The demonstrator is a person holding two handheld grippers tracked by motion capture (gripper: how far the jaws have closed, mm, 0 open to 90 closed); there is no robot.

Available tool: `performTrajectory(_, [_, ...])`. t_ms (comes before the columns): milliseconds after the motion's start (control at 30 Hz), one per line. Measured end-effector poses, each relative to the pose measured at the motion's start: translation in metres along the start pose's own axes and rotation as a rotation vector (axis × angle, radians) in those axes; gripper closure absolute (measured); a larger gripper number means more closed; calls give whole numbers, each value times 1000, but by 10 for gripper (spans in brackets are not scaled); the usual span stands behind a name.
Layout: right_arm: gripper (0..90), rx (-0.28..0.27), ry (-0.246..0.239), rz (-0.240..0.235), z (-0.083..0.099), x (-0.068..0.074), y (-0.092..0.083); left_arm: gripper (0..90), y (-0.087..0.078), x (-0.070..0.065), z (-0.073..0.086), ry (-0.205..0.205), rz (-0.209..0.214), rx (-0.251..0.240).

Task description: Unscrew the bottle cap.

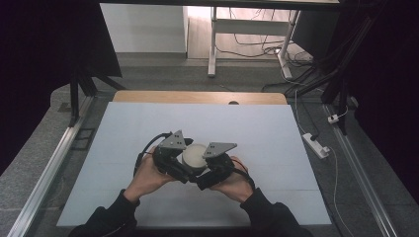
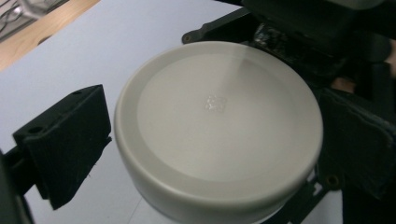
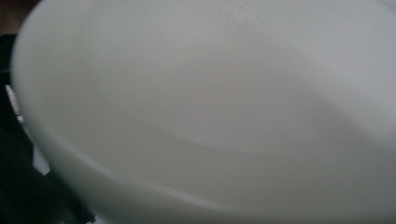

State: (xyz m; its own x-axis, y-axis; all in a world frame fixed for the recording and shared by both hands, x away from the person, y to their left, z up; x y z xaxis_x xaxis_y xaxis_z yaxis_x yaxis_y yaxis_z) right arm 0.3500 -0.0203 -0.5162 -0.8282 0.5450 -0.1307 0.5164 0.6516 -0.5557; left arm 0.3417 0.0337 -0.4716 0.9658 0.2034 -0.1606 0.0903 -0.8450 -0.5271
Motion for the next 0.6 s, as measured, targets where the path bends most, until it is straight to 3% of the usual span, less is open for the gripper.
performTrajectory(133, [66,-12,-17,-33,-1,5,-2,0,-10,-6,-1,49,99,-9])
performTrajectory(233, [66,-19,-39,-91,-2,13,-3,8,-14,-10,3,93,180,10])
performTrajectory(333, [66,-28,-60,-126,-2,20,-5,20,-13,-11,5,103,198,21])
performTrajectory(467, [66,-37,-71,-136,-4,24,-6,74,-11,-14,8,123,220,36])
performTrajectory(600, [66,-34,-70,-126,-3,22,-6,79,-9,-13,7,113,195,30])
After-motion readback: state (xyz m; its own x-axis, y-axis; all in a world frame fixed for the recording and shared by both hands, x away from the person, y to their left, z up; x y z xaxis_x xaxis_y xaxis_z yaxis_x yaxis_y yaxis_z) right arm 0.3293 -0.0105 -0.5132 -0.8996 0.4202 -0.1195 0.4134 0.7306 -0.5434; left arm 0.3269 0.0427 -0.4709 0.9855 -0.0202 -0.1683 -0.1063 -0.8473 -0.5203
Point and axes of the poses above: each handheld gripper's, and its own axes: y roughly forward along the jaws, z roughly out of its underside, x roughly to its left, the point moved 9 cm from there along y, roughly forward along the jaws, and after that the axes turned 15 degrees about z, right-handed, at the moved point
